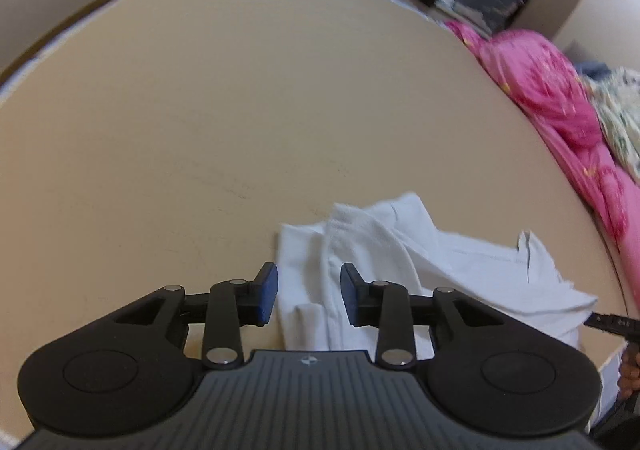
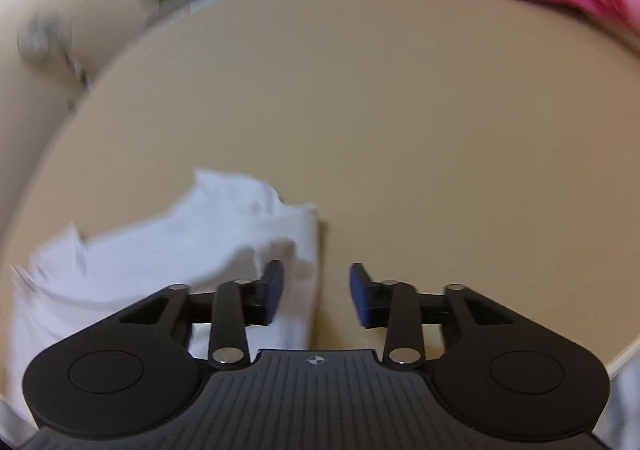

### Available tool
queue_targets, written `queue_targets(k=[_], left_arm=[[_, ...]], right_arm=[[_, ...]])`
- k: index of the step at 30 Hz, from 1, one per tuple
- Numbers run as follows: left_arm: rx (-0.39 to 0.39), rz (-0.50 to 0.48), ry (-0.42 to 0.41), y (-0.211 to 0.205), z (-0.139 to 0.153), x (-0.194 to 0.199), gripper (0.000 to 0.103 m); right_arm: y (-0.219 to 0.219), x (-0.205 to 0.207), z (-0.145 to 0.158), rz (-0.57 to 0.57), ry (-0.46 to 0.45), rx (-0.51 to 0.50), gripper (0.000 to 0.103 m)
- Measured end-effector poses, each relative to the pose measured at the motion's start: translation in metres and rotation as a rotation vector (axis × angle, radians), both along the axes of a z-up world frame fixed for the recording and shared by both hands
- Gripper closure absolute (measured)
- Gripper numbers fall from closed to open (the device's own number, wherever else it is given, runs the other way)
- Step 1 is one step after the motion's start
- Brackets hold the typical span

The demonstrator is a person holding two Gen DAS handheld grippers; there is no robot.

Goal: Fold small clothes

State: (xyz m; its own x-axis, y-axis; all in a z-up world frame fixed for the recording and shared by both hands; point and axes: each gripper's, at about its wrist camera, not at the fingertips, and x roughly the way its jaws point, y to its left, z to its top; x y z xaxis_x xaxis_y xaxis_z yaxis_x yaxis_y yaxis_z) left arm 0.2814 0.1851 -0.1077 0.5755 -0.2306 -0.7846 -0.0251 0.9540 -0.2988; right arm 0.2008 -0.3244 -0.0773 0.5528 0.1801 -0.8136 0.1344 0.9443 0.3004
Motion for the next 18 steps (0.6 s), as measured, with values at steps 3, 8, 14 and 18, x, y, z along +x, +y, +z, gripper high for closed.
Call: queue_targets(k=[3, 8, 14, 18], left_arm=[[0.056, -0.018, -0.009, -0.018, -0.007, 0.011, 0.065], [0.099, -0.060, -0.047, -0.044, -0.014, 0.022, 0.056], [0.124, -0.098, -0.070, -0.052, -0.020, 0.032, 0.071], [0.171, -0.100, -0.103, -0.052, -0.016, 0.035, 0.099]], right_arm=[[0.000, 0.010, -0.005, 0.022, 0.026, 0.045, 0.061], [0.016, 0.020, -0.010, 0.090, -0.019, -0.030, 0.060], [0.031, 0.045, -0.013, 0.111, -0.126, -0.067, 0.060], [0.041, 0.056, -0.018, 0.150, -0.152, -0.120, 0.061]])
